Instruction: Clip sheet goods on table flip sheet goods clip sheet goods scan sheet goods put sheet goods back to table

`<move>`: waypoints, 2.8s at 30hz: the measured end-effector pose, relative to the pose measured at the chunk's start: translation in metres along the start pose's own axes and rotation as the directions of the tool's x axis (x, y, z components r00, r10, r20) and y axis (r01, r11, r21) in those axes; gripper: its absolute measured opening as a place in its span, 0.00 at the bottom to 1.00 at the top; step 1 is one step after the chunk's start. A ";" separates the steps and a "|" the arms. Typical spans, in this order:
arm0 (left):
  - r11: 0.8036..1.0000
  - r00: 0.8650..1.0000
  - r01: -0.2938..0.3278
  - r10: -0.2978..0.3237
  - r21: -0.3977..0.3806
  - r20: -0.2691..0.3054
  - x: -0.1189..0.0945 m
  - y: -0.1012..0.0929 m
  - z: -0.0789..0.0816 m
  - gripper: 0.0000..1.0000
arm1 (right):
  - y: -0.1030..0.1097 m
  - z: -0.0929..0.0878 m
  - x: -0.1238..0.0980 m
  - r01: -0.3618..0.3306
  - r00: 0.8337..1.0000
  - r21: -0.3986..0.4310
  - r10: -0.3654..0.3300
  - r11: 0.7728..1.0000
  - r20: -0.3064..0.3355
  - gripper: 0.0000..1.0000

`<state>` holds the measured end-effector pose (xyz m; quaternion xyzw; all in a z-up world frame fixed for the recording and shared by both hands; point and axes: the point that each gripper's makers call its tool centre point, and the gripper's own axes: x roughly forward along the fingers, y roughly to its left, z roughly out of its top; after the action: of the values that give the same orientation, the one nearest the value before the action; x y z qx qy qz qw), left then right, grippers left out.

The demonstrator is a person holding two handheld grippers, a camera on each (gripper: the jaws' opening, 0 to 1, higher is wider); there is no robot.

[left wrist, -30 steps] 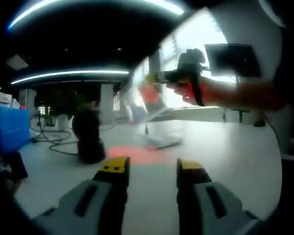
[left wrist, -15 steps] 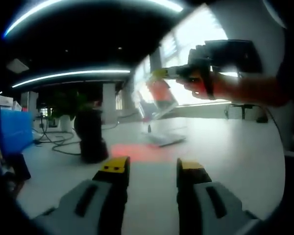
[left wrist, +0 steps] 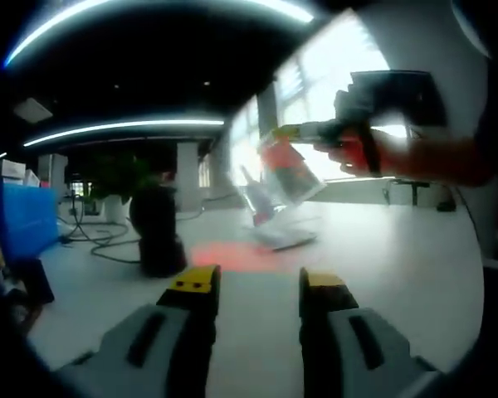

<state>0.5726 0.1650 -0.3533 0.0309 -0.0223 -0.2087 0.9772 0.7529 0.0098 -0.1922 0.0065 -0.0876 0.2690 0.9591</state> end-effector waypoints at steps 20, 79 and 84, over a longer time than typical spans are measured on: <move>1.000 1.000 0.002 -0.002 0.013 -0.010 0.001 0.000 -0.002 0.30 | 0.020 -0.017 -0.011 -0.092 0.995 -0.096 0.089 0.991 -0.038 0.00; 1.000 0.999 -0.008 0.009 0.018 -0.053 0.005 0.001 -0.010 0.30 | -0.127 -0.155 0.024 0.078 0.953 0.113 -0.041 0.990 -0.300 0.00; 1.000 0.998 -0.014 0.015 0.021 -0.059 0.005 0.002 -0.011 0.30 | -0.133 -0.168 0.025 0.073 0.942 0.088 -0.040 0.993 -0.334 0.00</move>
<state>0.5788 0.1650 -0.3643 0.0468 0.0043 -0.2004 0.9786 0.8700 -0.0807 -0.3491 0.0112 0.0887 0.2425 0.9660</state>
